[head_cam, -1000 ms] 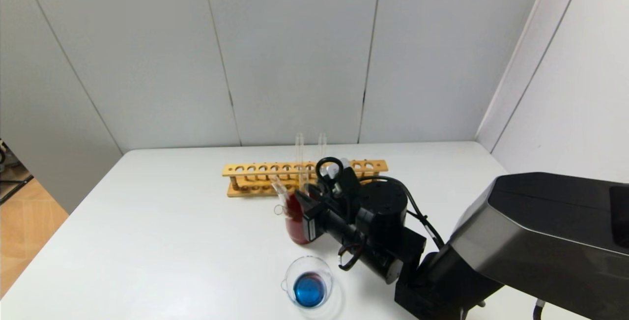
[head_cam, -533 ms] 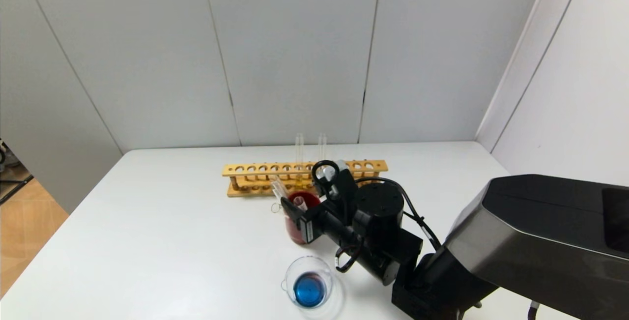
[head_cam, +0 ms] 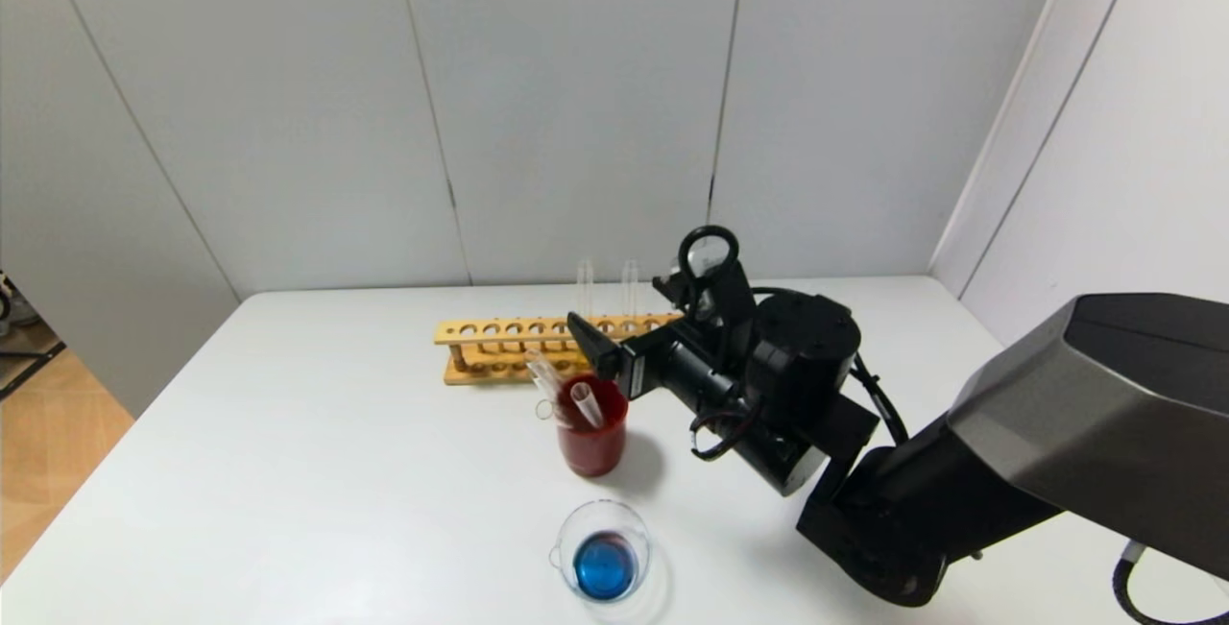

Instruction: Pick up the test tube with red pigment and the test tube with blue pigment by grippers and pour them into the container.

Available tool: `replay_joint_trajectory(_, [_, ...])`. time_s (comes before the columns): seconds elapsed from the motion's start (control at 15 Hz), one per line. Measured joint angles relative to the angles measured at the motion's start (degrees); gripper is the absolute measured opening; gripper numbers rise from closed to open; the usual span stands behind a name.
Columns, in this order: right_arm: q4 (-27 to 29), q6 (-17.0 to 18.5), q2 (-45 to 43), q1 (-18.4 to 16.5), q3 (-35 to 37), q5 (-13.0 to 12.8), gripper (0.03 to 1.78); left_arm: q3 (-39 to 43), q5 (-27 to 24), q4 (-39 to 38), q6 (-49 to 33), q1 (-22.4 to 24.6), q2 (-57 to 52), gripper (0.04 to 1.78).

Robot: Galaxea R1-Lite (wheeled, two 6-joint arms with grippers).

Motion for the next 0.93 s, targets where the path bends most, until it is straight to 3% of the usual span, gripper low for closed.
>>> replay_joint_trajectory(0.27, [0.0, -0.2, -4.1, -3.1, -1.0, -0.4, 1.74, 0.0, 0.0, 0.0, 0.0, 0.0, 0.0, 1.75])
replay_joint_trajectory(0.47, [0.8, -3.0, -9.1, -8.3, -0.6, -0.6, 1.74, 0.0, 0.0, 0.0, -0.1, 0.0, 0.0, 1.75])
replay_joint_trajectory(0.73, [1.5, -12.6, -22.0, -20.1, 2.7, -1.1, 1.74, 0.0, 0.0, 0.0, -0.1, 0.0, 0.0, 1.75])
replay_joint_trajectory(0.93, [6.8, -18.6, -36.9, -29.7, 6.4, -3.1, 1.74, 0.0, 0.0, 0.0, 0.0, 0.0, 0.0, 1.75])
